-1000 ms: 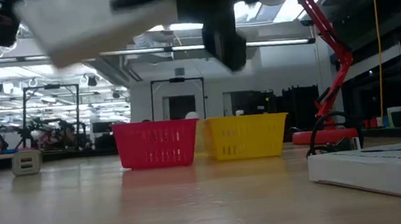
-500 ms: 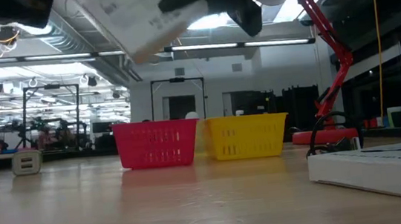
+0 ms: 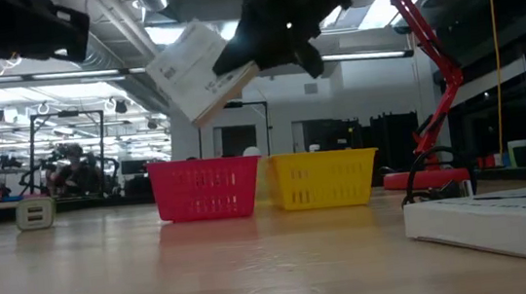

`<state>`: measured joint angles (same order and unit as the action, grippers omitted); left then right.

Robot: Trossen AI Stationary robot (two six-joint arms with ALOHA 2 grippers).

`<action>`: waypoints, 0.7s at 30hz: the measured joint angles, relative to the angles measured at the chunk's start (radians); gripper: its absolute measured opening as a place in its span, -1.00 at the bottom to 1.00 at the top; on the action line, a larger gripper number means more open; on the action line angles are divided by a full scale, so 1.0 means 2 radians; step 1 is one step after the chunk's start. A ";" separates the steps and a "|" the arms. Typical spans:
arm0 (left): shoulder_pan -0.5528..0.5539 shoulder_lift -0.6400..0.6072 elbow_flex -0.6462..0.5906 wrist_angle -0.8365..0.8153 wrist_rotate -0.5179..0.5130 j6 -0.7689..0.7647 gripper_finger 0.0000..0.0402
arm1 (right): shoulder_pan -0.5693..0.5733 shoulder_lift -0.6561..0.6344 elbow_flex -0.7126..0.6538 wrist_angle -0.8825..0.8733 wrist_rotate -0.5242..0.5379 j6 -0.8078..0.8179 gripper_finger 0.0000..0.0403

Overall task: Pick and place items into bin
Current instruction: Put the left white card reader box into the red bin

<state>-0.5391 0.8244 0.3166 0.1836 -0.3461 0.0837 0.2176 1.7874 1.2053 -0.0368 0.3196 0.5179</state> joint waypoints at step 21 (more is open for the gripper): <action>0.108 -0.055 -0.049 -0.003 0.079 0.031 -0.99 | -0.081 0.000 0.000 0.006 -0.096 0.084 -0.91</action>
<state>-0.3226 0.7143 0.2188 0.1768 -0.1888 0.1453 0.0549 1.7870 1.2053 -0.0238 0.1269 0.6861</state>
